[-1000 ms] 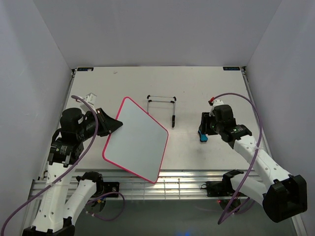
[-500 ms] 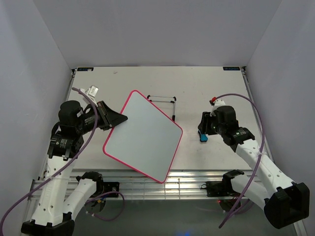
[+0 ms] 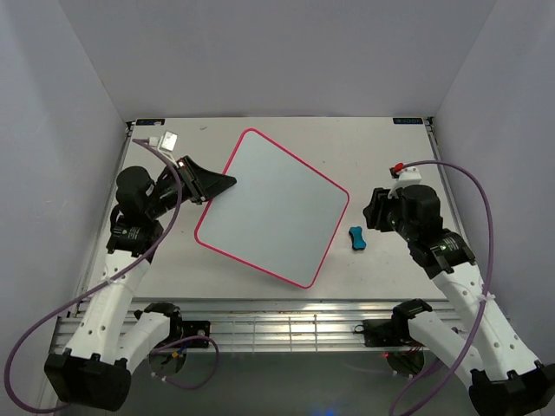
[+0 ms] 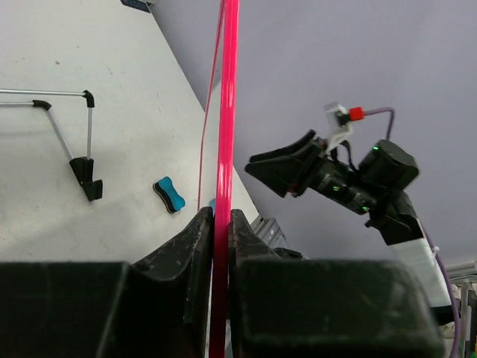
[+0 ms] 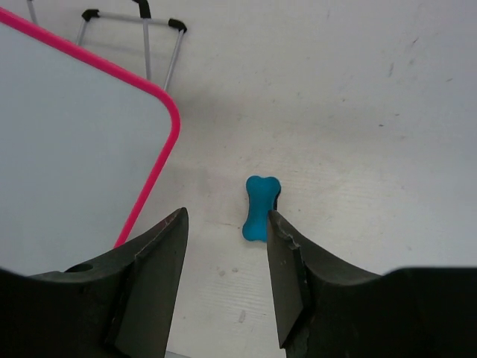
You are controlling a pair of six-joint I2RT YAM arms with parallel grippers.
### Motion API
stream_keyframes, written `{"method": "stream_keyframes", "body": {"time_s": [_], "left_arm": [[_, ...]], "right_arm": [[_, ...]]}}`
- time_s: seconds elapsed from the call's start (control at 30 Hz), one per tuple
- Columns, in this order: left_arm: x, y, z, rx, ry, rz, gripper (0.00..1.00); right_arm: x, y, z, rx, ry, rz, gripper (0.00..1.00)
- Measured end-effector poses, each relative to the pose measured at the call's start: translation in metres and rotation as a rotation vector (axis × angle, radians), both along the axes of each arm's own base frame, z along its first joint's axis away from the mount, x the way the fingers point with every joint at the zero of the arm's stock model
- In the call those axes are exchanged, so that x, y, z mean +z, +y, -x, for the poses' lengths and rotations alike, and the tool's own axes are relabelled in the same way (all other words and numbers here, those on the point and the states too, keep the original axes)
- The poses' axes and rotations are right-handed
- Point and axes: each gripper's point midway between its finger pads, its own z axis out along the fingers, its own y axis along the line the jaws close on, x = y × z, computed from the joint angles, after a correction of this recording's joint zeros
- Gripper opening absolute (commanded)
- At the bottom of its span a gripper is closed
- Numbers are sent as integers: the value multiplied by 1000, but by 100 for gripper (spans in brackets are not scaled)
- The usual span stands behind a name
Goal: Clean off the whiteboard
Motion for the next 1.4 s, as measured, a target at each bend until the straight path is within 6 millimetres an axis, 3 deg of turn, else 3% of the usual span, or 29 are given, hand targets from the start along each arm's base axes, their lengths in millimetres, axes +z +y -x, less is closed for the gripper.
{"method": "stream_keyframes", "body": {"time_s": [0.1,0.2,0.53,0.9,1.4], "left_arm": [[-13,-5,-20,-3,20,7,0],[-23,-13,-44,-16,29,18,0],[-56,-57,-96,-96,40,50,0],[-76,-76,-160,-57,-12,133,0],[-60,-98,-226,-102,-216,214,0]], "right_arm": [[27,-10,4,-33,-58,9,52],[39,-17,10,-50,-84,17,53],[27,-26,19,-69,-32,63,53],[22,-16,27,-12,-7,28,53],[20,-8,35,34,18,6,53]]}}
